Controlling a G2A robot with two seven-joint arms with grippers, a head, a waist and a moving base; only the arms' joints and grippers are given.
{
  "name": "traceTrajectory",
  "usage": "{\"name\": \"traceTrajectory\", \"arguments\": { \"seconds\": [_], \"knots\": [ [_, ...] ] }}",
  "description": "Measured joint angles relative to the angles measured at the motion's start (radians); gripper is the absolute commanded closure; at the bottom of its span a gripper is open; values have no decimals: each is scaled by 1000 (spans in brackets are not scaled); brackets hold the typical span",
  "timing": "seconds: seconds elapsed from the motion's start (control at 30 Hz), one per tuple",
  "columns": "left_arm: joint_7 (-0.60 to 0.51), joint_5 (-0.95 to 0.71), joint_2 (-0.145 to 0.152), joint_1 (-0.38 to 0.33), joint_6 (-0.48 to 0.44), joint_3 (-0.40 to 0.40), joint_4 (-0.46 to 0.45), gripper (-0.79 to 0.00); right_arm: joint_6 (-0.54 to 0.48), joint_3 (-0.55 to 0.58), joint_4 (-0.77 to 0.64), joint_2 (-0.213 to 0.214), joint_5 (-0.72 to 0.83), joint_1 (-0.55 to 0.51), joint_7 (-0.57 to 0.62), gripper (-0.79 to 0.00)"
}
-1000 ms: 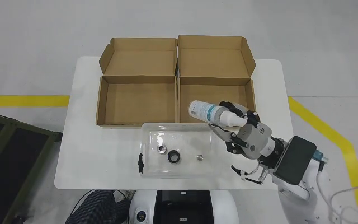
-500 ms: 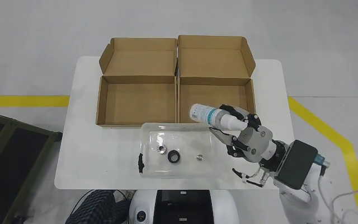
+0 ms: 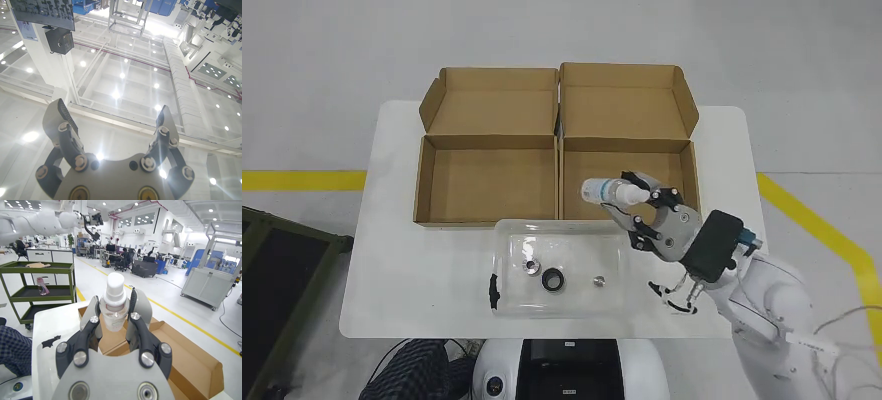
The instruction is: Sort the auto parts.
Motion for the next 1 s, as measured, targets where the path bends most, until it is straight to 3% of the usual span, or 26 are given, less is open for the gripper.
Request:
{"name": "traceTrajectory", "arguments": {
  "seconds": [0.27, 1.0],
  "knots": [
    [0, 0, 0, 0, 0, 0, 0, -785, 34, -50, 167, -6, 11, 107, 49, 0],
    [0, 0, 0, 0, 0, 0, 0, -785, 133, -212, 432, -26, -62, 272, 218, 0]
  ]
}}
